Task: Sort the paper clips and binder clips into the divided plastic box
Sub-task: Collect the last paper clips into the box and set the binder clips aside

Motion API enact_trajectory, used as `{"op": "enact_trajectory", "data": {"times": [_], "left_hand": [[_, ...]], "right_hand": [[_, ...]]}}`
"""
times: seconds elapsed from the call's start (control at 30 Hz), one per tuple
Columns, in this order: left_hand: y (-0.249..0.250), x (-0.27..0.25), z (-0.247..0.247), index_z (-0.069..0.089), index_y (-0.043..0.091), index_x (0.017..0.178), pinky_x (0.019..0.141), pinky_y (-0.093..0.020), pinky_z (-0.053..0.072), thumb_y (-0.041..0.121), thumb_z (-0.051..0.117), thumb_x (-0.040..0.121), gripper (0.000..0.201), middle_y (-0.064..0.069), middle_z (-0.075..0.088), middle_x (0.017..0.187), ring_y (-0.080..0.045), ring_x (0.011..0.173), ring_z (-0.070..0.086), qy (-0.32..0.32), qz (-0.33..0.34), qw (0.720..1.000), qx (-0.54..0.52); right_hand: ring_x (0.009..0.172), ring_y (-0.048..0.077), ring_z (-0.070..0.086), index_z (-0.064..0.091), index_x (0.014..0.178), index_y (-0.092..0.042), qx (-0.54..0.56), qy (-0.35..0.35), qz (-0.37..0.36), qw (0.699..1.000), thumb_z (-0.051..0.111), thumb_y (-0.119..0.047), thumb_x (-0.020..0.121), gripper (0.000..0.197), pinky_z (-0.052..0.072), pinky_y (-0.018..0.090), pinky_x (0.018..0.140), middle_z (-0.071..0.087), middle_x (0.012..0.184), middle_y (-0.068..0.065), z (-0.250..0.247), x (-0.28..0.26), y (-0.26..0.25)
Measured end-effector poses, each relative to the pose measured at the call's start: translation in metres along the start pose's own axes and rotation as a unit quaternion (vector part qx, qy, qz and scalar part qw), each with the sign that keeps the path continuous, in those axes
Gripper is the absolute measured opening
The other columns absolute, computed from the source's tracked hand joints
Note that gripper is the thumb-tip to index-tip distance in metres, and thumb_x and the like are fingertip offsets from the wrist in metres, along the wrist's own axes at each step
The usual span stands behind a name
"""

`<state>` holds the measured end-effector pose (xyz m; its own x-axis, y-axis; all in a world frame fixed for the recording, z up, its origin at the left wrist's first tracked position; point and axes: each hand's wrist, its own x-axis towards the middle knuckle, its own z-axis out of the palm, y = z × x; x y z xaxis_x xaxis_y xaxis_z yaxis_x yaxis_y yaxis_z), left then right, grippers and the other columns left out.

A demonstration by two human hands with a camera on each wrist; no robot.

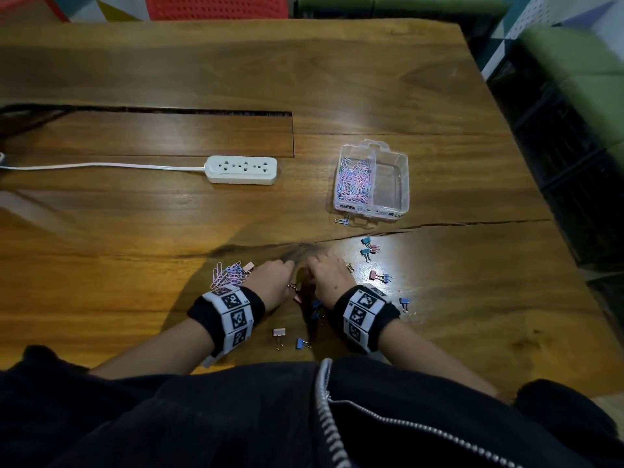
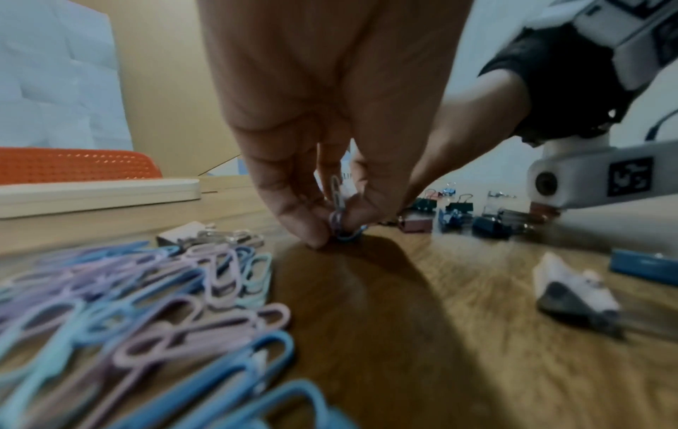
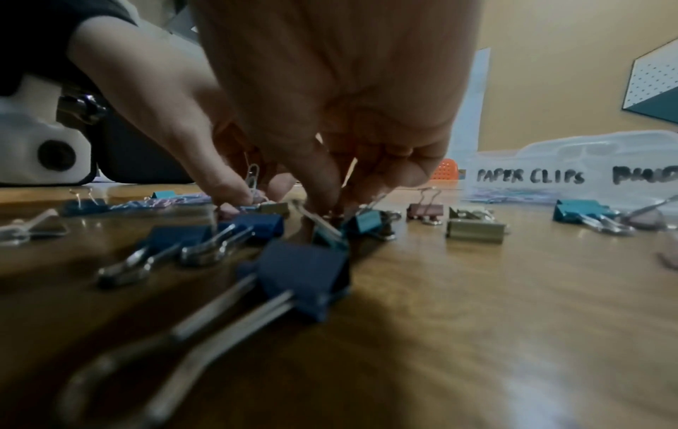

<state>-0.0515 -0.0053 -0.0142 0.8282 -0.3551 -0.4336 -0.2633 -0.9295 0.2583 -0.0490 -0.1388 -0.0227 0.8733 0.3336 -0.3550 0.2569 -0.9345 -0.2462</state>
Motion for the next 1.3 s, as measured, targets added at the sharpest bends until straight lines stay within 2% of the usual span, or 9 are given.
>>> {"op": "enact_trajectory", "data": {"times": [0.2, 0.37, 0.43, 0.57, 0.7, 0.9, 1.17, 1.23, 1.3], "left_hand": [[-0.014, 0.005, -0.007, 0.063, 0.007, 0.095, 0.073, -0.027, 0.048, 0.010, 0.048, 0.090, 0.016, -0.009, 0.062, 0.095, -0.020, 0.080, 0.058, 0.026, -0.091, 0.967, -0.238], [-0.023, 0.001, -0.026, 0.041, 0.006, 0.063, 0.043, -0.020, 0.042, -0.007, 0.030, 0.084, 0.028, -0.006, 0.040, 0.072, -0.016, 0.058, 0.038, -0.005, -0.179, 0.719, -0.671], [-0.025, 0.000, -0.028, 0.041, 0.007, 0.062, 0.042, -0.019, 0.036, -0.008, 0.028, 0.082, 0.028, -0.006, 0.042, 0.068, -0.015, 0.055, 0.036, -0.021, -0.162, 0.737, -0.655], [-0.025, -0.001, -0.017, 0.050, 0.016, 0.075, 0.057, -0.022, 0.036, 0.013, 0.056, 0.087, 0.013, 0.003, 0.049, 0.072, -0.013, 0.066, 0.045, -0.050, -0.087, 0.933, -0.345], [-0.019, 0.000, -0.003, 0.054, 0.011, 0.104, 0.074, -0.026, 0.040, 0.027, 0.066, 0.081, 0.030, -0.003, 0.056, 0.101, -0.019, 0.092, 0.051, -0.025, -0.034, 0.988, -0.147], [-0.014, 0.004, 0.003, 0.058, 0.009, 0.097, 0.086, -0.030, 0.041, 0.019, 0.055, 0.089, 0.013, -0.005, 0.051, 0.101, -0.024, 0.102, 0.053, -0.009, -0.036, 0.992, -0.122], [-0.015, 0.003, -0.007, 0.049, 0.015, 0.072, 0.069, -0.024, 0.038, 0.017, 0.051, 0.091, 0.018, 0.000, 0.051, 0.077, -0.016, 0.076, 0.049, -0.051, -0.051, 0.983, -0.172], [-0.019, 0.002, -0.011, 0.047, 0.016, 0.065, 0.059, -0.024, 0.037, 0.014, 0.048, 0.090, 0.025, -0.001, 0.051, 0.070, -0.015, 0.064, 0.047, -0.032, -0.098, 0.942, -0.320], [-0.026, -0.002, -0.018, 0.042, 0.012, 0.058, 0.047, -0.022, 0.033, 0.004, 0.046, 0.084, 0.027, -0.003, 0.046, 0.061, -0.012, 0.049, 0.041, -0.015, -0.123, 0.840, -0.528]], "right_hand": [[0.112, 0.025, 0.051, 0.057, 0.110, -0.006, 0.318, 0.095, 0.130, 0.934, 0.048, 0.004, 0.087, 0.027, 0.046, 0.034, 0.098, 0.051, 0.120, 0.011, -0.013, 0.005, 0.022], [0.119, 0.028, 0.046, 0.050, 0.124, -0.010, 0.264, 0.111, 0.212, 0.934, 0.045, 0.008, 0.086, 0.043, 0.043, 0.035, 0.100, 0.040, 0.132, 0.014, -0.044, 0.022, 0.042], [0.120, 0.030, 0.046, 0.047, 0.129, -0.010, 0.196, 0.087, 0.197, 0.957, 0.042, 0.009, 0.087, 0.047, 0.040, 0.036, 0.102, 0.041, 0.133, 0.017, -0.048, 0.027, 0.043], [0.120, 0.032, 0.045, 0.053, 0.123, -0.006, 0.100, 0.036, 0.165, 0.981, 0.044, 0.006, 0.087, 0.039, 0.040, 0.037, 0.101, 0.040, 0.135, 0.017, -0.047, 0.035, 0.039], [0.116, 0.030, 0.048, 0.051, 0.126, -0.005, 0.053, 0.011, 0.090, 0.994, 0.051, 0.005, 0.084, 0.043, 0.040, 0.037, 0.103, 0.044, 0.129, 0.015, -0.035, 0.034, 0.037], [0.090, 0.020, 0.053, 0.055, 0.107, -0.002, 0.310, 0.103, 0.140, 0.935, 0.040, 0.013, 0.084, 0.031, 0.048, 0.026, 0.069, 0.053, 0.097, 0.008, -0.032, 0.018, 0.040], [0.107, 0.028, 0.052, 0.051, 0.114, -0.010, 0.264, 0.021, 0.160, 0.951, 0.056, -0.024, 0.088, 0.029, 0.049, 0.043, 0.092, 0.049, 0.118, 0.014, -0.029, 0.034, 0.030], [0.111, 0.028, 0.048, 0.052, 0.112, -0.012, 0.232, 0.013, 0.157, 0.960, 0.063, -0.024, 0.083, 0.033, 0.045, 0.042, 0.096, 0.046, 0.120, 0.012, -0.024, 0.038, 0.028], [0.113, 0.028, 0.046, 0.055, 0.108, -0.009, 0.200, 0.031, 0.134, 0.970, 0.063, -0.020, 0.083, 0.029, 0.039, 0.038, 0.097, 0.047, 0.119, 0.013, -0.022, 0.040, 0.028]]}}
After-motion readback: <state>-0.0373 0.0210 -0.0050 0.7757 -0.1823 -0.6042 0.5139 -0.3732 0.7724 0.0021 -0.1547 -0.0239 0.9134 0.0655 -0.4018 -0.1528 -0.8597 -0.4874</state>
